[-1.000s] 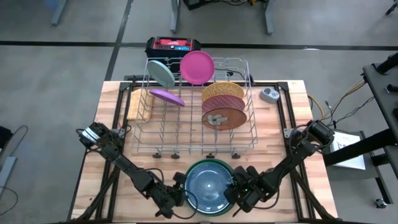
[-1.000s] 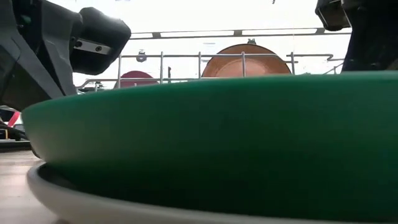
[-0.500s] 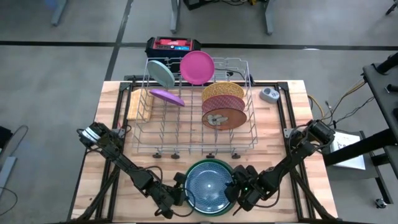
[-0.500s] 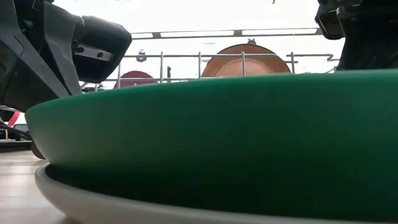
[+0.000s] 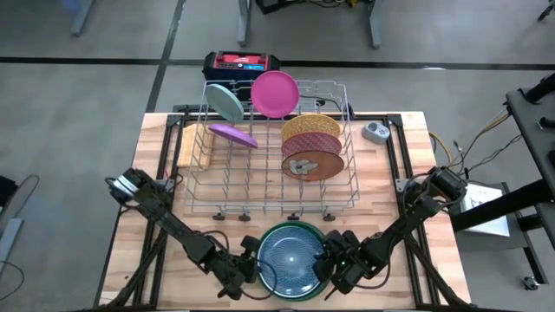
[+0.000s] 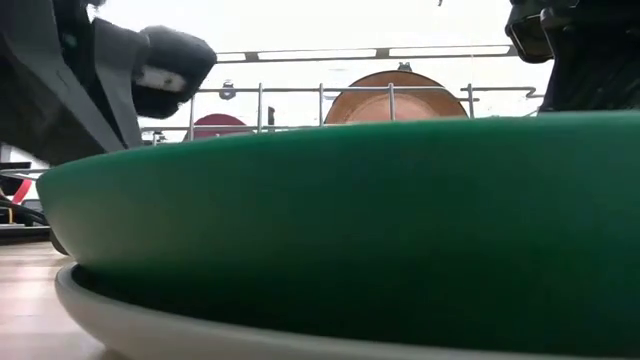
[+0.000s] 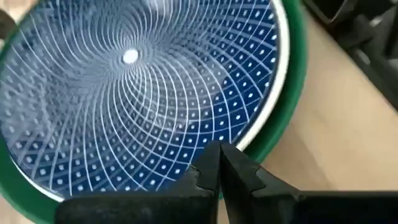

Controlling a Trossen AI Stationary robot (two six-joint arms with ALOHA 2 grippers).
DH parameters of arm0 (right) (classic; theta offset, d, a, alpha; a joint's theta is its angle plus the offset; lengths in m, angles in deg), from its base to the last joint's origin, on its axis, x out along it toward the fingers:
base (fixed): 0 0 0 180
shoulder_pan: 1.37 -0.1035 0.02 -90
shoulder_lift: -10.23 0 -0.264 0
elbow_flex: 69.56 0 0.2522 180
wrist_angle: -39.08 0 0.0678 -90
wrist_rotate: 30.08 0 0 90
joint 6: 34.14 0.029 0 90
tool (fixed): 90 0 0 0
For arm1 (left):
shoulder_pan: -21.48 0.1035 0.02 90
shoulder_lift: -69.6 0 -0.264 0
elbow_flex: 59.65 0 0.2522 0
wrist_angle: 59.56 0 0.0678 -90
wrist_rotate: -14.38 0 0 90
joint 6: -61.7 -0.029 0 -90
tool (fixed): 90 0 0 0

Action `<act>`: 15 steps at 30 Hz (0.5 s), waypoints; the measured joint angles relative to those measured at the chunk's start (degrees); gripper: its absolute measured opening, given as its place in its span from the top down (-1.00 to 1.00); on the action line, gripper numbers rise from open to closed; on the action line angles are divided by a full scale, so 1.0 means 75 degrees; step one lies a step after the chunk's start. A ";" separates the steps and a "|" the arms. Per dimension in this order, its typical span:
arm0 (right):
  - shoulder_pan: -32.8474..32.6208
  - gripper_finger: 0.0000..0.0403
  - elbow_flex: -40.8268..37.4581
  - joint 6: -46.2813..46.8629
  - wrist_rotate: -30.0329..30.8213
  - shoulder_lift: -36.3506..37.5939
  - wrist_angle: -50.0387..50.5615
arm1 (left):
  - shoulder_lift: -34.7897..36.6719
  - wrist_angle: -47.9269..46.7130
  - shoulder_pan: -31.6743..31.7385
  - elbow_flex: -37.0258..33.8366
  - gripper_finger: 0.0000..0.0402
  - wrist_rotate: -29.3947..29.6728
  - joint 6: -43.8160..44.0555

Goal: Sort dishes
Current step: Put the blue plate into the dishwasher rack

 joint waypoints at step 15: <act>0.0012 -0.03 -0.0028 -0.0070 0.0189 0.0002 -0.0261 | -0.0898 0.1288 0.0353 -0.0056 1.00 0.0025 -0.0126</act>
